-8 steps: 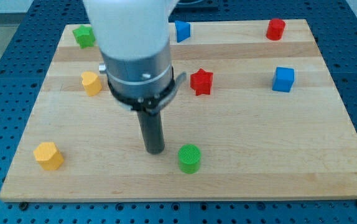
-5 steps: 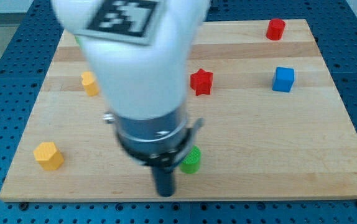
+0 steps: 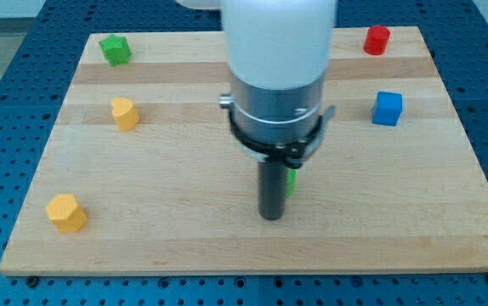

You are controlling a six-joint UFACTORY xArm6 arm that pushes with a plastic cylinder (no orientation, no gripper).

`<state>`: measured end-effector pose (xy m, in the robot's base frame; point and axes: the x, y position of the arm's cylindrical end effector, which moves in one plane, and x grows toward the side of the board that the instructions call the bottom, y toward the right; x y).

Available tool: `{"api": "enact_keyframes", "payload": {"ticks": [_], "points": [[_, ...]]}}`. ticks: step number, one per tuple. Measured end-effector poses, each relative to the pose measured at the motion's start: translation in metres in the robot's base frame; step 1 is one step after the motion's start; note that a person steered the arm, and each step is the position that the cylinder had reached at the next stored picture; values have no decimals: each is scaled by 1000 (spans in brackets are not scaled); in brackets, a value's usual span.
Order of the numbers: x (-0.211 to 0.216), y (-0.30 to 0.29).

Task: Move the green circle to the bottom left of the red star

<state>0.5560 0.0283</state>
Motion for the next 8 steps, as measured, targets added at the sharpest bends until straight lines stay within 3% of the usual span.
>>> {"api": "enact_keyframes", "payload": {"ticks": [2, 5, 7, 8], "points": [[-86, 14], [-82, -35], [-67, 52], [-97, 35]]}}
